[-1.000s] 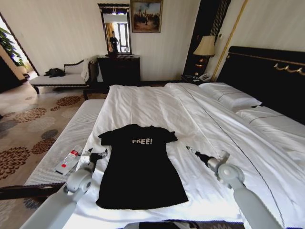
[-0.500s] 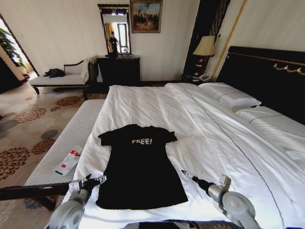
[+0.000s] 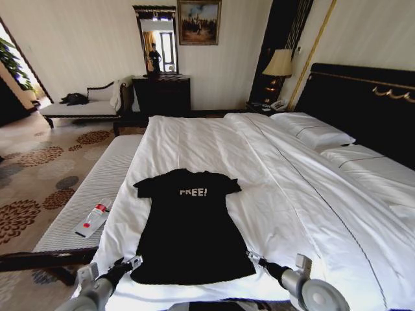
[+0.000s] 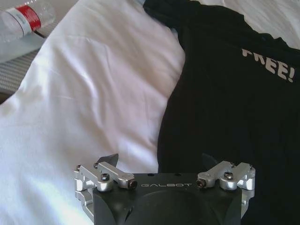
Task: Fold the clothes on the bed.
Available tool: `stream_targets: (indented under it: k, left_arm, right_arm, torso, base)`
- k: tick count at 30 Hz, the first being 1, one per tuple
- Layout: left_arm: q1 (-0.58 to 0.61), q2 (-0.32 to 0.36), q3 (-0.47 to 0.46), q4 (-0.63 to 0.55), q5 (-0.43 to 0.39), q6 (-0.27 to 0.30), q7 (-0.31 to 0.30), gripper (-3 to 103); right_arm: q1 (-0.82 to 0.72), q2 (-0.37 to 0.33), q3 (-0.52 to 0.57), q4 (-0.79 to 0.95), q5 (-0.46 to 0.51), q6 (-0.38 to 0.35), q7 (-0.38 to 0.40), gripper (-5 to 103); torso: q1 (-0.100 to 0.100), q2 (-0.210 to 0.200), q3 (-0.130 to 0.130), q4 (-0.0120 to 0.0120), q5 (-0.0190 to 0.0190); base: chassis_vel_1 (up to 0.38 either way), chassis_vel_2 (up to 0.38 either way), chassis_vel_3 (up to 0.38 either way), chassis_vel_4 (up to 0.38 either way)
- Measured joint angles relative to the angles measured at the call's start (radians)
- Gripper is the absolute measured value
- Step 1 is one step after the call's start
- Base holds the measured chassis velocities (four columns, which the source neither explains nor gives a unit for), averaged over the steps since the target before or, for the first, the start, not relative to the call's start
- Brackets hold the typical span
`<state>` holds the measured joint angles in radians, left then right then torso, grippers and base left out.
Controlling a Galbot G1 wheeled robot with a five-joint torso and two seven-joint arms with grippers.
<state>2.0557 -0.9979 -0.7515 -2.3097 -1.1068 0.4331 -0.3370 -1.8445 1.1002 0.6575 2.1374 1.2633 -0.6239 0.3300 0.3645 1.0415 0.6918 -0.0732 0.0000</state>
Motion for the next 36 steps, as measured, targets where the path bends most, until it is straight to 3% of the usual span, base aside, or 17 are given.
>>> stream_targets:
  k: [4, 10, 20, 22, 24, 25, 28, 29, 36]
  left_arm:
    - [0.056, 0.010, -0.014, -0.027, -0.013, 0.007, 0.003, 100]
    - [0.121, -0.025, 0.018, -0.052, 0.049, 0.000, 0.008, 100]
    - [0.088, -0.076, 0.121, -0.035, 0.120, -0.016, 0.010, 101]
    - [0.077, -0.088, 0.146, -0.027, 0.135, -0.020, 0.011, 96]
    - [0.071, -0.091, 0.154, -0.022, 0.145, -0.031, 0.012, 85]
    - [0.071, -0.091, 0.154, -0.022, 0.145, -0.031, 0.012, 85]
    - [0.068, -0.090, 0.144, -0.021, 0.148, -0.044, 0.012, 69]
    - [0.068, -0.090, 0.144, -0.021, 0.148, -0.044, 0.012, 69]
    - [0.071, -0.092, 0.131, -0.019, 0.162, -0.065, 0.010, 42]
  right_arm:
    - [-0.027, 0.017, 0.003, 0.009, -0.022, -0.003, -0.021, 100]
    - [-0.023, 0.027, -0.003, 0.012, -0.034, -0.004, -0.036, 100]
    - [-0.014, 0.028, -0.033, -0.002, -0.055, 0.007, -0.036, 100]
    - [-0.013, 0.040, -0.049, -0.010, -0.070, 0.014, -0.034, 103]
    - [-0.017, 0.053, -0.064, -0.010, -0.087, 0.019, -0.032, 95]
    - [-0.017, 0.053, -0.064, -0.010, -0.087, 0.019, -0.032, 95]
    - [-0.022, 0.066, -0.076, -0.004, -0.102, 0.023, -0.031, 79]
    - [-0.022, 0.066, -0.076, -0.004, -0.102, 0.023, -0.031, 79]
    - [-0.024, 0.078, -0.078, 0.007, -0.106, 0.025, -0.030, 52]
  torso:
    - [0.000, 0.000, 0.000, -0.0001, 0.0000]
    - [0.000, 0.000, 0.000, 0.0001, 0.0003]
    - [0.000, 0.000, 0.000, 0.0000, -0.0001]
    - [0.000, 0.000, 0.000, 0.0000, -0.0003]
    - [0.000, 0.000, 0.000, -0.0002, -0.0003]
    - [0.000, 0.000, 0.000, -0.0002, -0.0003]
    - [0.000, 0.000, 0.000, -0.0003, -0.0002]
    - [0.000, 0.000, 0.000, -0.0003, -0.0002]
    - [0.000, 0.000, 0.000, -0.0003, -0.0001]
  base:
    - [0.000, 0.000, 0.000, 0.000]
    - [0.000, 0.000, 0.000, 0.000]
    - [0.000, 0.000, 0.000, 0.000]
    - [0.000, 0.000, 0.000, 0.000]
    - [0.000, 0.000, 0.000, 0.000]
    - [0.000, 0.000, 0.000, 0.000]
    - [0.000, 0.000, 0.000, 0.000]
    - [0.000, 0.000, 0.000, 0.000]
    - [0.000, 0.000, 0.000, 0.000]
